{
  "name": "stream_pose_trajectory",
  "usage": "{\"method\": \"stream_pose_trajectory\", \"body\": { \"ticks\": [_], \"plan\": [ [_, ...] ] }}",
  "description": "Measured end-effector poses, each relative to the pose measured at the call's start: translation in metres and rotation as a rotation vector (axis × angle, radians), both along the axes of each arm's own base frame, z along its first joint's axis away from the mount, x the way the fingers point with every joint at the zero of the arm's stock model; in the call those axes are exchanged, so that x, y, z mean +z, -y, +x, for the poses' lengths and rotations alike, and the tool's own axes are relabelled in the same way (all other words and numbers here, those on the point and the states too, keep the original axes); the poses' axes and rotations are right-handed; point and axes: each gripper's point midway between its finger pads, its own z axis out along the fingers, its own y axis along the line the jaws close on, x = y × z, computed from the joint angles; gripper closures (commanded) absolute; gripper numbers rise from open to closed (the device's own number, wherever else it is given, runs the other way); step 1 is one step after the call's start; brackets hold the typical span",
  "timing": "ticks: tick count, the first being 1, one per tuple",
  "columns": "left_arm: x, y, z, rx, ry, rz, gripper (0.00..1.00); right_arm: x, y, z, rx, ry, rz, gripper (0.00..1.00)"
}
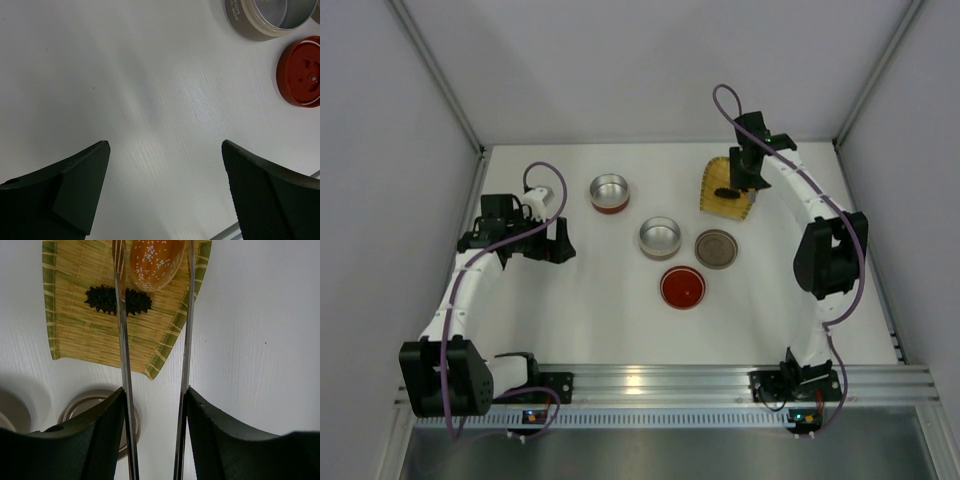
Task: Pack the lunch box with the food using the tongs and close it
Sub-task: Pick up the fake food from the plate.
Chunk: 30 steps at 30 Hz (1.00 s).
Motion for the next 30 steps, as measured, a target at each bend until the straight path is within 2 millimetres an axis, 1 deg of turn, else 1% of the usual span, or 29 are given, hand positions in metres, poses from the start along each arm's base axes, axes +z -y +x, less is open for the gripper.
{"method": "stream_pose_trajectory", "body": {
  "ticks": [4,8,12,16,20,21,22,23,24,25,26,30],
  "plan": [
    [-0.002,0.000,-0.001,0.000,-0.005,0.003,0.02,-0.008,0.001,0.001,-0.009,-0.014,-0.014,0.51],
    [-0.001,0.000,0.001,0.000,0.005,0.003,0.02,-0.009,0.001,0.001,-0.014,-0.015,-0.011,0.53],
    [0.000,-0.001,0.003,0.000,0.013,0.003,0.02,-0.009,0.001,0.001,-0.013,-0.017,-0.011,0.59],
    [-0.001,0.000,0.003,0.000,0.012,0.003,0.02,-0.009,0.000,0.001,-0.012,-0.018,-0.010,0.63],
    [-0.001,-0.001,0.003,0.001,0.012,0.003,0.02,-0.010,0.000,0.000,-0.012,-0.018,-0.010,0.73],
    [-0.001,-0.001,0.003,0.001,0.012,0.003,0.02,-0.009,0.000,0.000,-0.010,-0.018,-0.009,0.78],
    [-0.001,-0.001,0.003,0.002,0.012,0.002,0.02,-0.009,0.001,0.000,-0.011,-0.018,-0.006,0.89],
    [-0.001,0.000,0.003,0.003,0.011,0.002,0.02,-0.009,0.001,0.000,-0.010,-0.019,-0.004,0.89],
    [-0.001,0.000,0.003,0.003,0.011,0.001,0.02,-0.008,0.003,0.001,-0.009,-0.018,0.000,0.92],
    [-0.001,0.000,0.003,0.004,0.010,0.000,0.02,-0.007,0.003,0.000,-0.004,-0.020,0.009,0.98],
    [-0.001,0.000,0.003,0.005,0.009,-0.001,0.02,-0.006,0.004,0.000,-0.001,-0.019,0.018,1.00],
    [0.000,0.001,0.003,0.001,0.009,-0.011,0.02,0.004,0.011,-0.001,0.011,-0.009,0.050,1.00]
  ]
}}
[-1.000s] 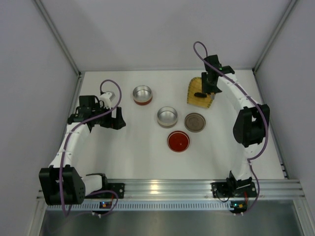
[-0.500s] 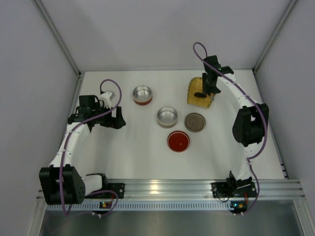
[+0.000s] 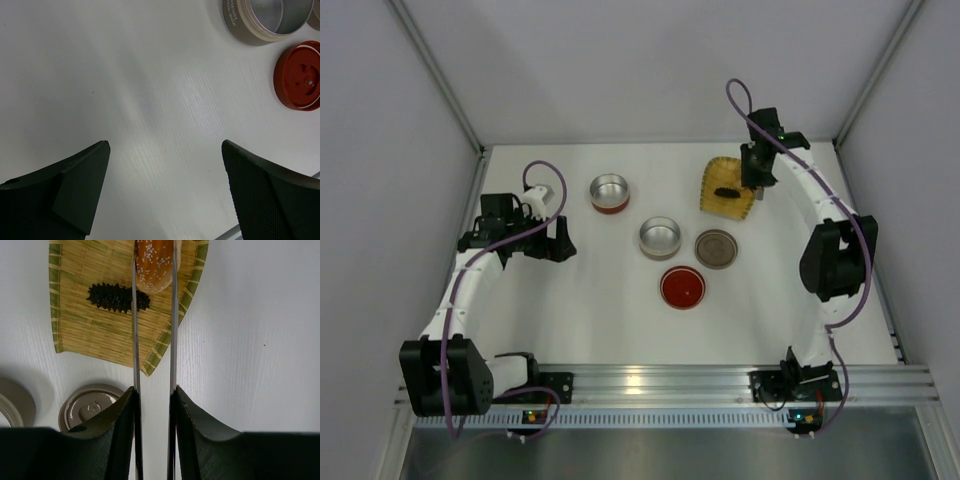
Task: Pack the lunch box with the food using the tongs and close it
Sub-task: Pick up the fake food from the plate, then place the fake food in the packing box.
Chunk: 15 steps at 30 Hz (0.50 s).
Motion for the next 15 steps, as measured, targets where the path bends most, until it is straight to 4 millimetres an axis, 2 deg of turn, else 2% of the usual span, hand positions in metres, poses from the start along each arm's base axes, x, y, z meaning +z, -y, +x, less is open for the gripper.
{"method": "stream_pose_trajectory", "body": {
  "ticks": [9,15],
  "plan": [
    [0.004,0.002,0.001,-0.001,-0.002,-0.012,0.02,0.026,0.001,-0.008,0.113,0.041,0.042,1.00],
    [0.010,0.000,0.004,0.001,-0.001,-0.043,0.02,0.046,-0.017,-0.014,0.268,0.076,0.096,1.00]
  ]
}}
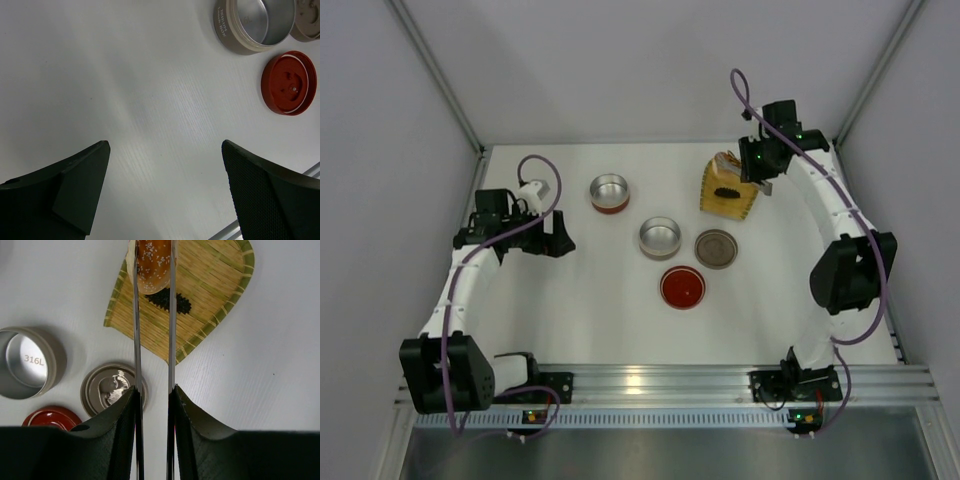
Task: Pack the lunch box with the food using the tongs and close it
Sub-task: Place the fake food in the packing box.
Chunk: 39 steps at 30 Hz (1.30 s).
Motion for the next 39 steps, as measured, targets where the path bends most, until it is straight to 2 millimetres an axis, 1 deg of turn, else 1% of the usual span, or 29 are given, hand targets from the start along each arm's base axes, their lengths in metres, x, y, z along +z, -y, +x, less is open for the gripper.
{"method": "stream_pose_trajectory", "body": {
  "ticks": [3,7,10,14,18,21,24,28,33,36,39],
  "plan": [
    [0.006,-0.005,0.004,0.011,-0.001,-0.032,0.02,0.009,-0.012,-0.002,0.073,0.015,0.039,1.00],
    [0.009,-0.021,0.012,0.052,-0.017,-0.093,0.02,0.023,-0.031,-0.002,0.151,0.047,0.083,1.00],
    [0.008,-0.030,0.017,0.071,-0.035,-0.129,0.02,0.032,-0.055,-0.005,0.220,0.070,0.111,1.00],
    [0.004,-0.028,0.015,0.059,-0.068,-0.160,0.02,0.045,-0.104,-0.016,0.339,0.102,0.130,1.00],
    [0.004,-0.025,0.014,0.052,-0.070,-0.170,0.02,0.057,-0.155,-0.029,0.463,0.145,0.131,1.00],
    [0.004,-0.025,0.014,0.050,-0.070,-0.172,0.02,0.059,-0.186,-0.032,0.531,0.168,0.128,1.00],
    [0.004,-0.025,0.014,0.051,-0.069,-0.171,0.02,0.052,-0.207,-0.030,0.567,0.174,0.121,1.00],
    [0.004,-0.025,0.014,0.051,-0.069,-0.171,0.02,0.029,-0.226,-0.022,0.585,0.147,0.110,1.00],
    [0.004,-0.025,0.014,0.051,-0.069,-0.170,0.02,-0.002,-0.235,-0.013,0.587,0.104,0.093,0.99],
    [0.005,-0.026,0.014,0.052,-0.067,-0.170,0.02,-0.013,-0.239,-0.008,0.585,0.094,0.089,0.99],
    [0.004,-0.026,0.014,0.052,-0.067,-0.170,0.02,-0.018,-0.240,-0.006,0.583,0.090,0.088,0.98]
  ]
}}
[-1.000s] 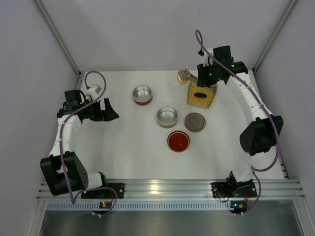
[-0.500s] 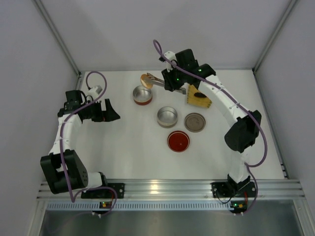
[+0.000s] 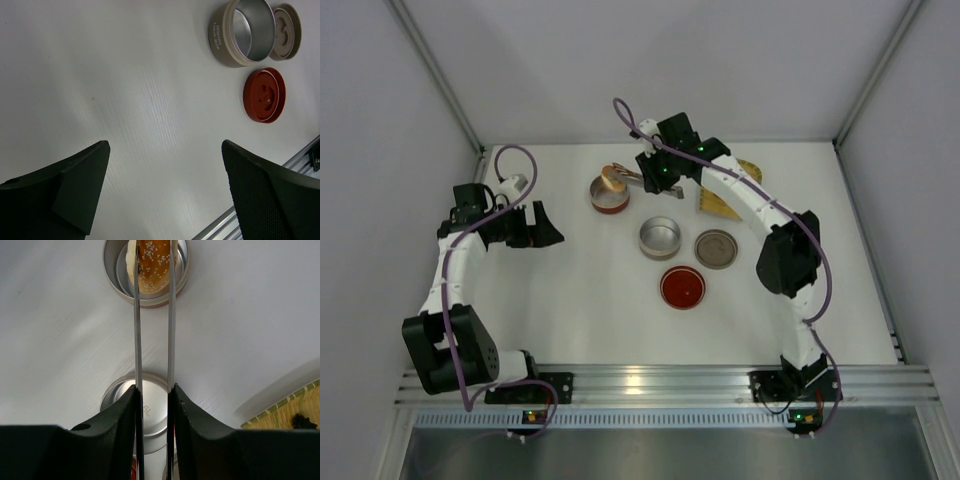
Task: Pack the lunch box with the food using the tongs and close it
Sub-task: Place the fake food in the packing box.
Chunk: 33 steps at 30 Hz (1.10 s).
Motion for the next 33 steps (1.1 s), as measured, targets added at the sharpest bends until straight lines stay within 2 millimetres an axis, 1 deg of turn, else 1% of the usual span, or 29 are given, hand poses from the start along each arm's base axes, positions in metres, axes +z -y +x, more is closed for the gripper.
{"method": "stream_pose_trajectory", "body": {
  "ticks": [7,12,21,23,24,30,33],
  "plan": [
    [-0.001,-0.001,0.000,0.003,-0.001,0.006,0.02,-0.006,-0.006,0.008,-0.005,0.005,0.012,0.95],
    [-0.001,-0.002,0.000,0.001,0.001,0.011,0.02,-0.012,-0.008,0.010,-0.008,-0.004,0.014,0.93],
    [-0.007,-0.003,-0.002,-0.003,-0.004,0.025,0.02,-0.029,-0.011,0.010,0.000,-0.034,0.003,0.89],
    [-0.007,-0.003,-0.002,-0.002,-0.005,0.028,0.02,-0.031,-0.011,0.010,0.001,-0.039,0.001,0.86],
    [-0.008,-0.004,-0.002,-0.002,-0.005,0.029,0.02,-0.031,-0.012,0.009,0.003,-0.039,0.000,0.81],
    [-0.011,-0.004,-0.001,-0.001,-0.013,0.032,0.02,-0.032,-0.015,0.007,0.010,-0.041,0.002,0.71],
    [-0.012,-0.005,-0.001,0.000,-0.016,0.032,0.02,-0.031,-0.015,0.007,0.011,-0.040,0.003,0.61]
  ]
}}
